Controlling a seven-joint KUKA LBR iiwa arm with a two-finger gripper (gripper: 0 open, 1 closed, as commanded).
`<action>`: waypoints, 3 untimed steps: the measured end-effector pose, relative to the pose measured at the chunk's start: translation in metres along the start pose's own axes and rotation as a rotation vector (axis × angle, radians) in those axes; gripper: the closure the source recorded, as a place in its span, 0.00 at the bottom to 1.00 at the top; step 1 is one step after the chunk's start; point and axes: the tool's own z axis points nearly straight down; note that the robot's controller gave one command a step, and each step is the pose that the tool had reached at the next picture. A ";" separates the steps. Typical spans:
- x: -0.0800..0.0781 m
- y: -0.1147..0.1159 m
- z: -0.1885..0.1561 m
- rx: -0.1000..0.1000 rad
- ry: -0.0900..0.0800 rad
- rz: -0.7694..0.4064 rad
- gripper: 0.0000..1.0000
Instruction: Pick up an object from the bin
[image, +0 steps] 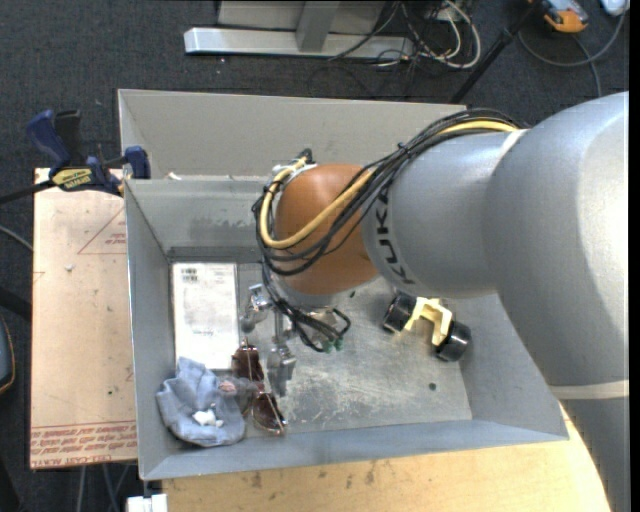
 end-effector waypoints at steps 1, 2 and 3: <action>0.002 0.062 0.022 -0.001 0.001 -0.050 0.00; 0.027 -0.058 0.024 -0.009 -0.009 0.162 1.00; 0.027 -0.057 0.024 -0.009 -0.009 0.161 1.00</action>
Offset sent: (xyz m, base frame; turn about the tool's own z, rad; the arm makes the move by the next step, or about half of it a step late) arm -0.0125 -0.0684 -0.0324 0.1597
